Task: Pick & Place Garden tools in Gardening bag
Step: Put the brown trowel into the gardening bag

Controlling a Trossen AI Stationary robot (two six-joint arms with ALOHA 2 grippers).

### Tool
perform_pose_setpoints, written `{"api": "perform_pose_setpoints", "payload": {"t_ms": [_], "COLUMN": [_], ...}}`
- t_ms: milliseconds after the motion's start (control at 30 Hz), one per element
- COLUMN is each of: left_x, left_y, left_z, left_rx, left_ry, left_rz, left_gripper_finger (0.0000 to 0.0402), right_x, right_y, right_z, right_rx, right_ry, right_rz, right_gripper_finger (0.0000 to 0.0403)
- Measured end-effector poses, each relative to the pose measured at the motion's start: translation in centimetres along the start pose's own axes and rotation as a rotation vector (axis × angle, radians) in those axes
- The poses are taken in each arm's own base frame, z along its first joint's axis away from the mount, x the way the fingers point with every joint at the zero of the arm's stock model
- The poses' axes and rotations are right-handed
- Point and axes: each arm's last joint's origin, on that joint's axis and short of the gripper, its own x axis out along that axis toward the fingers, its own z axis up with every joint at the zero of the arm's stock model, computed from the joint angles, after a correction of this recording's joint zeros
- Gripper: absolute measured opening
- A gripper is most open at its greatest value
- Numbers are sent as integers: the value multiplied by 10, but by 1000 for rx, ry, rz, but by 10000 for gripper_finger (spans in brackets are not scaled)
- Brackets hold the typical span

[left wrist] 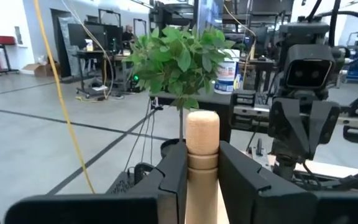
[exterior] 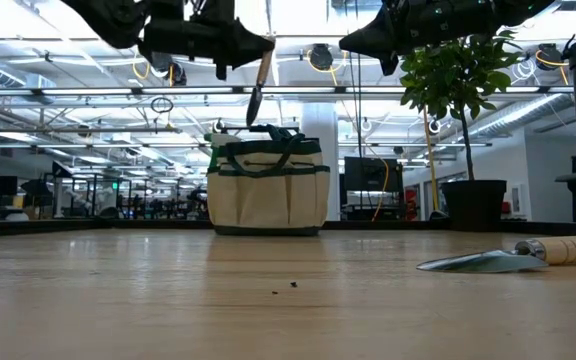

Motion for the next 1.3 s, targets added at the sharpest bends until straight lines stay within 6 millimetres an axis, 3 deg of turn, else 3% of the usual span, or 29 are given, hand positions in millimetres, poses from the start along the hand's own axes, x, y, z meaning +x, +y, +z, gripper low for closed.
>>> {"api": "perform_pose_setpoints", "payload": {"t_ms": [1300], "left_x": [27], "left_y": [46], "left_z": [-63], "left_rx": [-78], "left_ry": [52], "left_rz": [-149], "left_gripper_finger": [71], "right_x": [0], "right_y": [0], "right_z": [0], "right_rx": [20], "right_ry": [4], "right_rz": [-8], "right_gripper_finger": [0]}}
